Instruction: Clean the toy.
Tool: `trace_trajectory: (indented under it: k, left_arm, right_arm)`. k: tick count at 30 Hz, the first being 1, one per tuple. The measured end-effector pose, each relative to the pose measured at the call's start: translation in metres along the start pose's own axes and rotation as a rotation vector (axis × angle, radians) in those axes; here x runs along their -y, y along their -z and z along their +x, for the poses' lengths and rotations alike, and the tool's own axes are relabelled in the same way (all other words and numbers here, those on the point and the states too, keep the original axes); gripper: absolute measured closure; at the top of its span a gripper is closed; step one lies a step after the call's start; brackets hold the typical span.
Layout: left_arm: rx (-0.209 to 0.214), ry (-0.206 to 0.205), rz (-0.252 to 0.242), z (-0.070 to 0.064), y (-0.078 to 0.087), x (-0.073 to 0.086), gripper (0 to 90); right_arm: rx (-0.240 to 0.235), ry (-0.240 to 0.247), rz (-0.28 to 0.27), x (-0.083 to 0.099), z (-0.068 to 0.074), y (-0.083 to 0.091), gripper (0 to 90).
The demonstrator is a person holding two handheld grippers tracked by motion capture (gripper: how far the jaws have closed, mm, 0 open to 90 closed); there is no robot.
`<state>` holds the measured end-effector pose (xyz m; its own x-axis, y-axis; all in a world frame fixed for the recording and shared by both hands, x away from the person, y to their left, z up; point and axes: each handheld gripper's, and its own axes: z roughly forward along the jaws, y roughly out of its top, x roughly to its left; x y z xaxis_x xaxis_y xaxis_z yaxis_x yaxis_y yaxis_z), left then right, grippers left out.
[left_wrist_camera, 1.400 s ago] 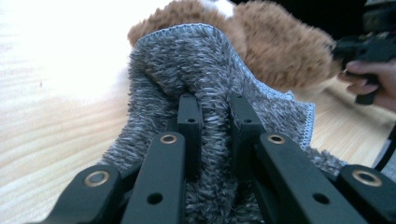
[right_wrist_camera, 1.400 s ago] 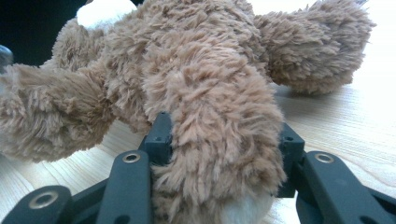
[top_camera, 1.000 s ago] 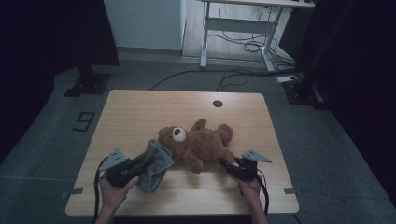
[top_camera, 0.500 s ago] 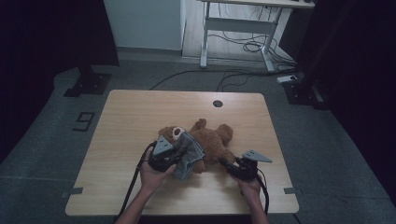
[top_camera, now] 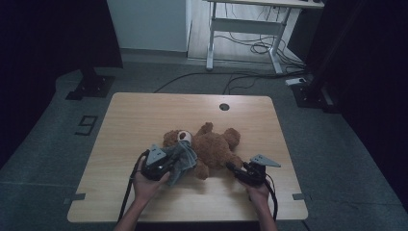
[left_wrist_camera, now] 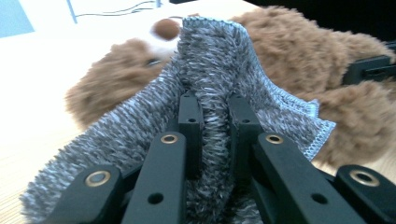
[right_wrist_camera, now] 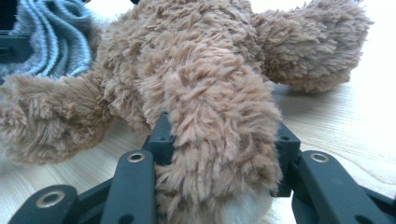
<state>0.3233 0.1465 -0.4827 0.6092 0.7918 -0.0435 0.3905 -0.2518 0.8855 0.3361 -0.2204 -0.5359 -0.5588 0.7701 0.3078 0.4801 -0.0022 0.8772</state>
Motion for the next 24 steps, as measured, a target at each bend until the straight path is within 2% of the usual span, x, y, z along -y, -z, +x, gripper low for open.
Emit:
trace_trajectory:
  k: [4,7,12,13,15,16,18,20,21,23,24]
  left_arm:
    - [-0.037,0.037,-0.005,0.016,0.015,0.005,78.3]
    - [-0.014,0.08,-0.03,0.023,0.024,0.002,78.3]
    - [0.03,0.03,-0.045,0.007,0.019,-0.023,78.2]
    - [0.03,0.03,-0.045,0.007,0.019,-0.023,78.2]
    - [0.079,0.015,-0.05,-0.007,0.009,-0.038,78.2]
    - [0.079,0.015,-0.05,-0.007,0.009,-0.038,78.2]
    - [0.119,0.014,-0.057,-0.017,-0.002,-0.045,78.2]
    - [0.151,0.014,-0.049,-0.03,-0.019,-0.049,78.3]
    - [0.151,0.014,-0.049,-0.03,-0.019,-0.049,78.2]
    - [0.167,0.006,-0.029,-0.041,-0.036,-0.049,78.2]
    - [0.167,0.006,-0.029,-0.041,-0.036,-0.049,78.3]
  right_arm:
    - [-0.003,-0.011,-0.002,0.0,-0.002,-0.001,56.6]
    - [-0.005,-0.007,-0.002,-0.001,-0.001,0.0,56.8]
    - [-0.008,-0.004,-0.002,-0.001,-0.001,0.0,56.8]
    - [-0.008,-0.004,-0.002,-0.001,-0.001,0.0,56.9]
    - [-0.009,-0.005,-0.001,-0.001,-0.001,0.0,56.9]
    - [-0.009,-0.005,-0.001,-0.001,-0.001,0.0,56.8]
    - [-0.012,-0.006,-0.001,-0.001,-0.001,0.0,56.8]
    - [-0.015,-0.008,-0.002,-0.001,-0.002,0.0,56.8]
    - [-0.016,-0.009,-0.001,-0.001,-0.002,0.0,56.8]
    - [-0.015,-0.006,-0.002,-0.001,-0.002,0.0,56.9]
    - [-0.015,-0.006,-0.002,-0.001,-0.002,0.0,56.9]
